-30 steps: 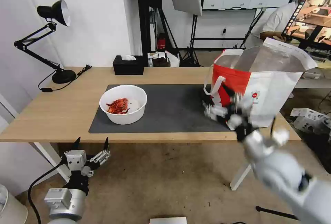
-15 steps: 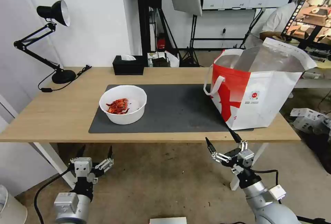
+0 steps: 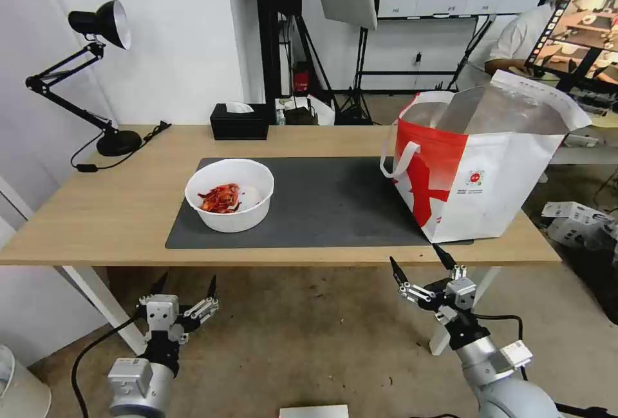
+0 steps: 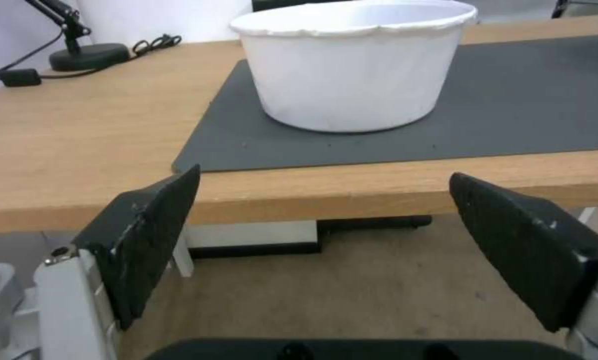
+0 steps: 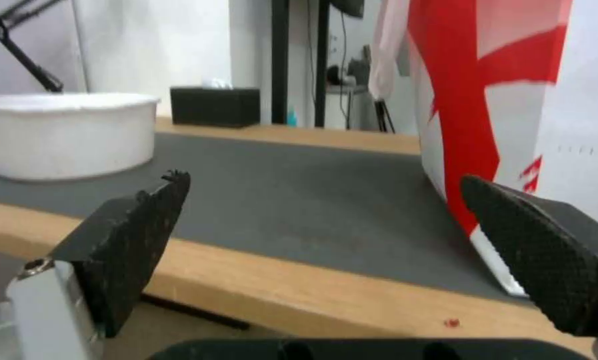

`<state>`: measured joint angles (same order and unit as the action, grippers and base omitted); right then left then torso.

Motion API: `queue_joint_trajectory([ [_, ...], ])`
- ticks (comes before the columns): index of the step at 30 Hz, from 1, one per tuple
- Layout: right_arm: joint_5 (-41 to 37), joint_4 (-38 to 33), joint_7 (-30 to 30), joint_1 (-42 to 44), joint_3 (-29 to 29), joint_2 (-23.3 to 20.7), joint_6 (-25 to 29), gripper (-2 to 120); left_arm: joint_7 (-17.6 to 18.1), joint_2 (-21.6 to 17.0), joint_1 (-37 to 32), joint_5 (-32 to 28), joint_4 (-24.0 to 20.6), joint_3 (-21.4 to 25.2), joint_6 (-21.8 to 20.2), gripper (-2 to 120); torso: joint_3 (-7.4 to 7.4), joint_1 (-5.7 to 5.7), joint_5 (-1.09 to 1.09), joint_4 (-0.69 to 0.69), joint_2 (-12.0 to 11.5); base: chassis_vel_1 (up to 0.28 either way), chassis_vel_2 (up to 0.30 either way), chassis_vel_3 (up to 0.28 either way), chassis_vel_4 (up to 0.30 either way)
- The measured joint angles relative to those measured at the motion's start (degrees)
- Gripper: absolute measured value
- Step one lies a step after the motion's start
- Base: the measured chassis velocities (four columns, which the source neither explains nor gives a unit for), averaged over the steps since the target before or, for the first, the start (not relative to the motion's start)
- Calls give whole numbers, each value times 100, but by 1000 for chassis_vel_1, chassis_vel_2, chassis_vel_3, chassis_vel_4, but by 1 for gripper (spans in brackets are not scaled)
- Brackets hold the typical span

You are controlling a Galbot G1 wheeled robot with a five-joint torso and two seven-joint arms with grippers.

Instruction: Pick up the trash from the table and place it into the takeout bag.

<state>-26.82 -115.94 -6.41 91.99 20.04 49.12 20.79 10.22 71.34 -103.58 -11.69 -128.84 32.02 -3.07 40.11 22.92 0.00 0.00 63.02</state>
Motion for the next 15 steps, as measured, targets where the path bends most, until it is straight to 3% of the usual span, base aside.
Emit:
queue_joint_trajectory([
  [15, 34, 39, -36, -61, -42, 11, -113, 100, 0, 2, 70, -11, 141, -19, 37, 100, 0, 0, 0, 0, 0, 0, 0, 0, 0],
])
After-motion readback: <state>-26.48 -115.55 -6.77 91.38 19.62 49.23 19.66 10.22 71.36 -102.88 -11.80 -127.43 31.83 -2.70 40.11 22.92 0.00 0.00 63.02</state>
